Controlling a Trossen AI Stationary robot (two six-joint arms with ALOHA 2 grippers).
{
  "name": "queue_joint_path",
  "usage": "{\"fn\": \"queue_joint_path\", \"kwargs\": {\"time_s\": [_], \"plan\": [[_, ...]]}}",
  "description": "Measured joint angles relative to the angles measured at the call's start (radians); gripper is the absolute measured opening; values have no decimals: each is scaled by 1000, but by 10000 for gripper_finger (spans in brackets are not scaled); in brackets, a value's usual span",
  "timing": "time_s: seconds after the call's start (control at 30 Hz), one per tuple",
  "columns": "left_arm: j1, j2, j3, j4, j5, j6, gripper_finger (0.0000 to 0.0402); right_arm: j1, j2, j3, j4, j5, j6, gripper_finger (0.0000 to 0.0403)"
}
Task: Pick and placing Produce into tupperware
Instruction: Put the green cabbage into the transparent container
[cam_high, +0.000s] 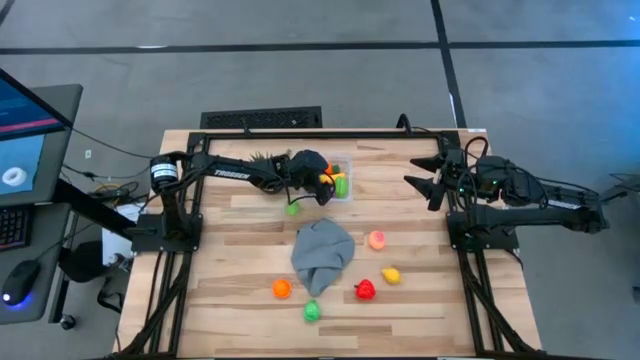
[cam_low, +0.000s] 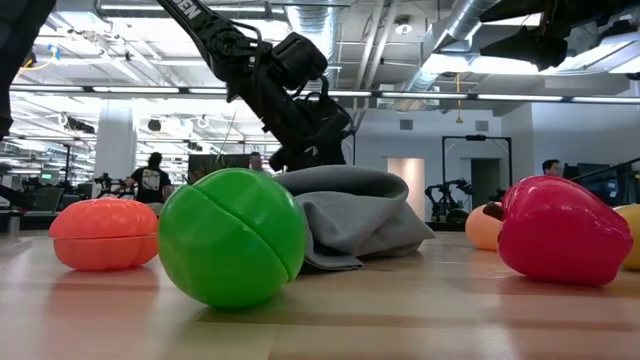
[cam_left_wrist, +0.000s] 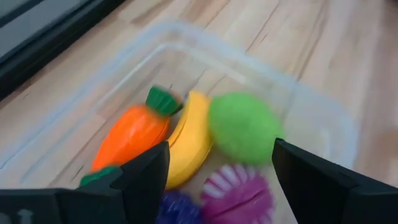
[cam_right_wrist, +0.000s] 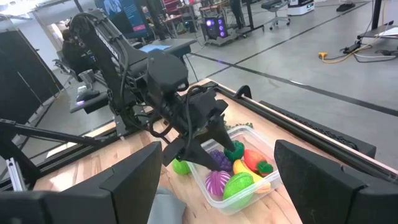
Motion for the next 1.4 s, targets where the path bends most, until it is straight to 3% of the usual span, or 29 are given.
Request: {"fn": "queue_joint_path", "kwargs": {"time_s": [0.23,0.4,0.87,1.4], "plan": [[0,0,41,22,78,-11,275,0,0,0,0,0,0,333],[0,0,110,-49,133,11,275,0,0,0,0,0,0,333],[-1,0,301,-487,339,69,275,0,0,0,-29,0,-5,333],[-96,-1,411,-815,305,99,274,0,0,0,-56,0,-8,333]]}}
